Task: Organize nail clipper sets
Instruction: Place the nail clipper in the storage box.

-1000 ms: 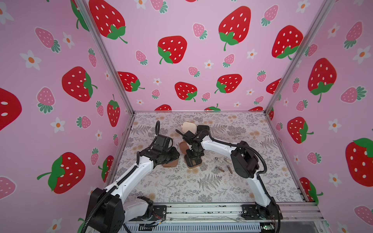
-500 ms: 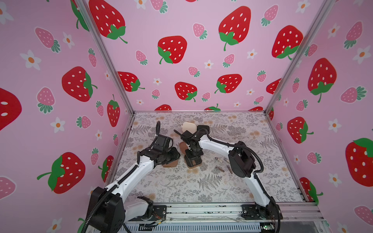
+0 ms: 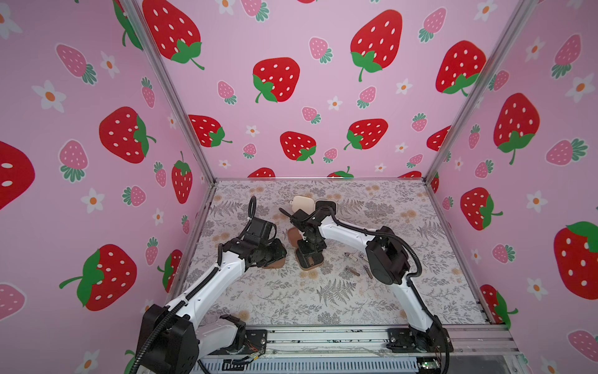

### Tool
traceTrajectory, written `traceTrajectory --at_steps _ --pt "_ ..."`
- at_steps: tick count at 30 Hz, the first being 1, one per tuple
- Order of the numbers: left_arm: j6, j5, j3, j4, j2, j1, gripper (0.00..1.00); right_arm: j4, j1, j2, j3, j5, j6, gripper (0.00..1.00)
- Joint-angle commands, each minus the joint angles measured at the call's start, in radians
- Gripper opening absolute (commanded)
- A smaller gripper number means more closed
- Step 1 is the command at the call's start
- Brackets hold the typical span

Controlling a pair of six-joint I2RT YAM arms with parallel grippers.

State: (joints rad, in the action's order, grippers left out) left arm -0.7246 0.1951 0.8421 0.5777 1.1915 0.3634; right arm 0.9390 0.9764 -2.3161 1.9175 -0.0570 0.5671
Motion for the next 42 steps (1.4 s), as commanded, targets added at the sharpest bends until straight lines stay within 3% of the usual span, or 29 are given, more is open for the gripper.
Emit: traceTrajectory --at_steps 1,18,30,42 --pt "-0.012 0.003 0.003 0.005 0.009 -0.006 0.46 0.062 0.007 -0.056 -0.047 0.034 -0.024 0.37" --pt "-0.005 0.024 0.034 0.005 0.036 -0.005 0.46 -0.032 0.007 0.148 -0.092 -0.043 -0.026 0.37" --pt "-0.007 0.030 0.032 -0.003 0.046 -0.006 0.46 -0.049 -0.011 0.077 -0.086 -0.044 -0.026 0.21" --pt "-0.005 0.039 0.041 -0.006 0.066 -0.004 0.46 -0.039 -0.013 0.008 -0.083 -0.026 -0.026 0.16"
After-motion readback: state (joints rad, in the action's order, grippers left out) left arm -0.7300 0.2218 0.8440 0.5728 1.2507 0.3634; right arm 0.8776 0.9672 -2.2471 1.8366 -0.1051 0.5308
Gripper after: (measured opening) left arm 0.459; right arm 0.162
